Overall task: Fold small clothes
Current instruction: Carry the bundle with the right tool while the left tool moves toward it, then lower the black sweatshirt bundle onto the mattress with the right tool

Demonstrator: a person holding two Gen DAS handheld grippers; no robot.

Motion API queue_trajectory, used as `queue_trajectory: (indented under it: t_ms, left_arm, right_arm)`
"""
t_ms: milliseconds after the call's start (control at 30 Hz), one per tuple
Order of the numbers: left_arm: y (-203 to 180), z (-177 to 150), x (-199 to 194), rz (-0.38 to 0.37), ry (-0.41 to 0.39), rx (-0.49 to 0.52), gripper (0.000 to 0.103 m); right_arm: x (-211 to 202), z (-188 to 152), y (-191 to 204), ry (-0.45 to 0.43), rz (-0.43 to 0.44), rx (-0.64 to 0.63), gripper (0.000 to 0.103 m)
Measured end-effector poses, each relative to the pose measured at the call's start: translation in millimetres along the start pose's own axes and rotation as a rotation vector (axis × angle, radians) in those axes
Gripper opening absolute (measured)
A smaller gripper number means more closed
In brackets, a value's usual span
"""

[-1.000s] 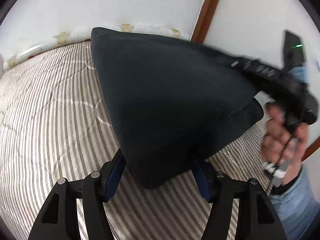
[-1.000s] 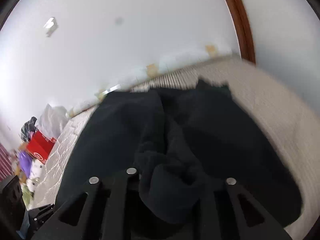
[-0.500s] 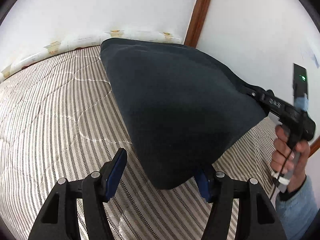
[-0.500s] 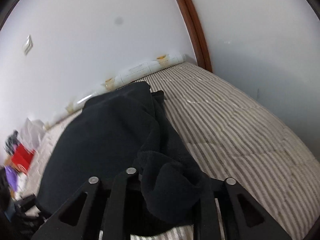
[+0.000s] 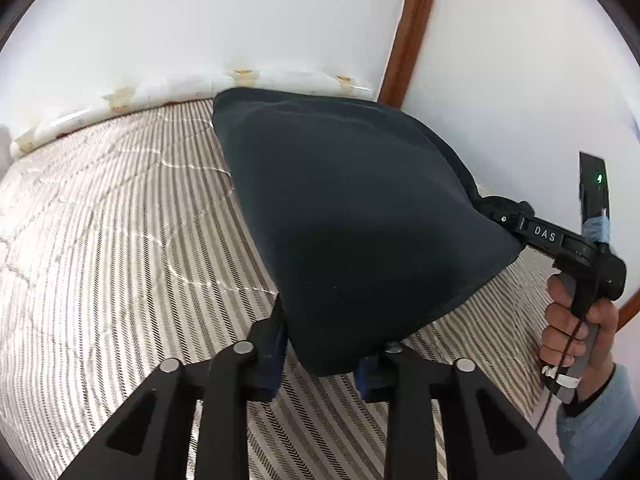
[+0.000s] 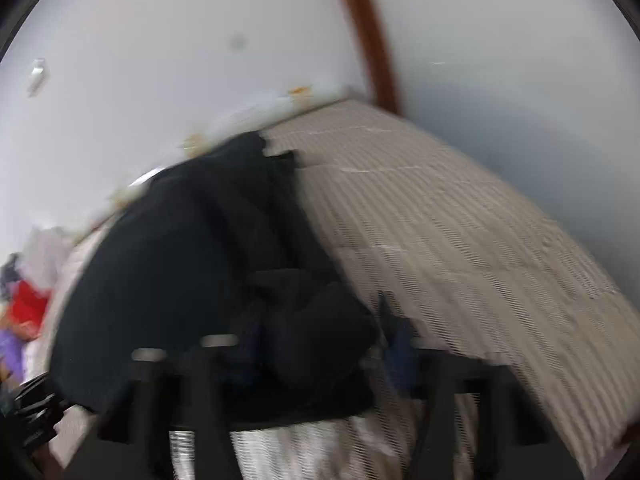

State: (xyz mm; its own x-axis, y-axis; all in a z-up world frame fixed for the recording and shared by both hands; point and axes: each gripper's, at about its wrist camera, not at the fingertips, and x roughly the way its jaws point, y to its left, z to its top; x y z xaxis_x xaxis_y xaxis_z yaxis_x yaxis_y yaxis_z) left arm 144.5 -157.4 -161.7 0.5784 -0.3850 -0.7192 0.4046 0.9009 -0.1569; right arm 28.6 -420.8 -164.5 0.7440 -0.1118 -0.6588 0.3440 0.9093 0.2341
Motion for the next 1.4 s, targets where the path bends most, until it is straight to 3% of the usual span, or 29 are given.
queue_trajectory:
  t_ms: [167, 400, 600, 800, 933, 1000, 1100, 1233, 1400]
  left_arm:
    - [9, 2, -12, 0.01, -0.022, -0.022, 0.021]
    - [57, 0, -41, 0.043, -0.041, -0.093, 0.02]
    - [121, -16, -72, 0.112, -0.051, -0.175, 0.02]
    - [162, -34, -83, 0.131, -0.001, -0.211, 0.02]
    - [158, -39, -79, 0.135, 0.008, -0.199, 0.021]
    - [152, -38, -77, 0.155, 0.004, -0.173, 0.021]
    - [146, -36, -72, 0.171, 0.007, -0.153, 0.022]
    - [154, -41, -80, 0.121, 0.019, -0.195, 0.025]
    - [151, -54, -109, 0.09, -0.014, -0.198, 0.036]
  right_arm:
    - [3, 4, 22, -0.02, -0.052, -0.051, 0.02]
    - [16, 12, 50, 0.005, 0.029, -0.038, 0.019]
    - [34, 10, 119, 0.048, 0.117, -0.102, 0.019]
    - [45, 1, 181, 0.074, 0.191, -0.178, 0.019]
    - [26, -4, 175, 0.028, 0.249, -0.191, 0.021]
    - [23, -9, 161, 0.047, 0.268, -0.18, 0.023]
    - [19, -14, 154, 0.073, 0.233, -0.205, 0.024]
    - [-15, -7, 159, 0.0, 0.148, -0.278, 0.025]
    - [-28, 3, 181, -0.039, 0.188, -0.329, 0.028]
